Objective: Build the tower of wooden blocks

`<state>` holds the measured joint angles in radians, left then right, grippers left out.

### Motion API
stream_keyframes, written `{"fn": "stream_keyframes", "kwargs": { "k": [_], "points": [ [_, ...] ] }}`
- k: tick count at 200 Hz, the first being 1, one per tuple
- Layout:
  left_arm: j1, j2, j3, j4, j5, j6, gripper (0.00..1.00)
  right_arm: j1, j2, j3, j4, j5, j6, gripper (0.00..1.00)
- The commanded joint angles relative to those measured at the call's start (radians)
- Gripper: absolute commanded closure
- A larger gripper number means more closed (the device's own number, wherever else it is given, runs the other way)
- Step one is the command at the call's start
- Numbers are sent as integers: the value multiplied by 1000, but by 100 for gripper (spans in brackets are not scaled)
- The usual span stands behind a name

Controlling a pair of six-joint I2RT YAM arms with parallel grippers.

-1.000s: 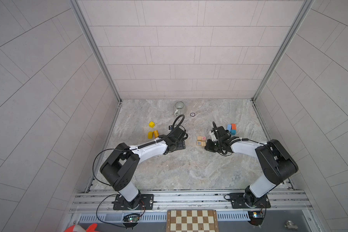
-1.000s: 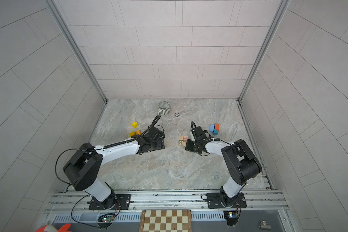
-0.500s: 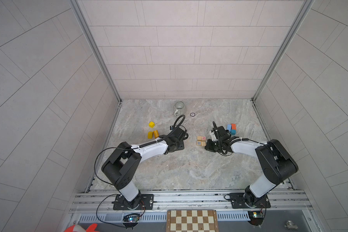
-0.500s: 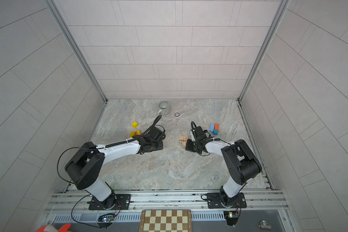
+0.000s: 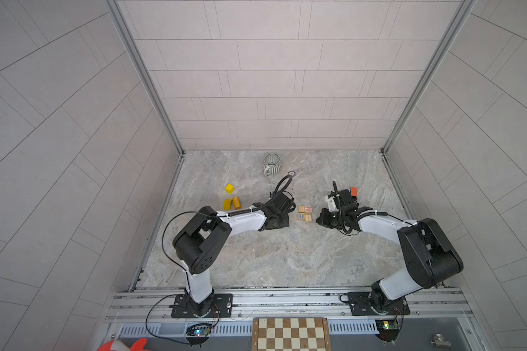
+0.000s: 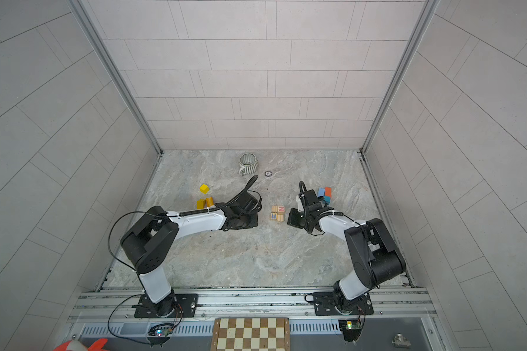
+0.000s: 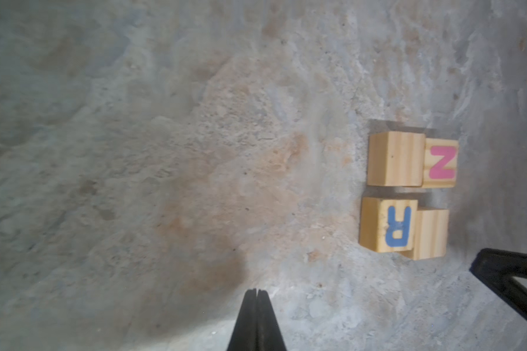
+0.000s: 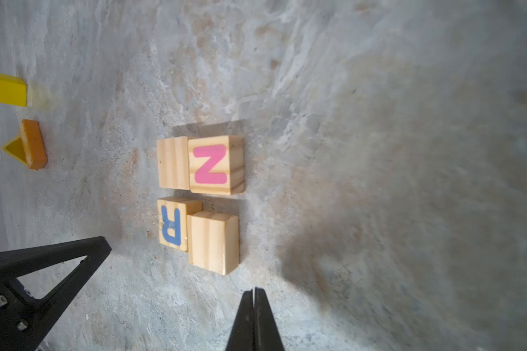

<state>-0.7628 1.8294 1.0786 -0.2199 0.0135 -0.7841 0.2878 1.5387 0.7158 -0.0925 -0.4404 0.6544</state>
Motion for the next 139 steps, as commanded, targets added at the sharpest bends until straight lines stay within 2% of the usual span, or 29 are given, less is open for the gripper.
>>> {"fn": "stream_keyframes", "kwargs": {
  "k": [1,63,139],
  "points": [
    [-10,42,52,-11,5,-11,100,-17,10,-6,15,-25,-7,100],
    [-19,123,134,-10,21,-21,100,-23,83,-4,86,-73,11,100],
    [-33,180,198,-16,39,-24,100,-23,109,5,97,-75,11,100]
  ]
}}
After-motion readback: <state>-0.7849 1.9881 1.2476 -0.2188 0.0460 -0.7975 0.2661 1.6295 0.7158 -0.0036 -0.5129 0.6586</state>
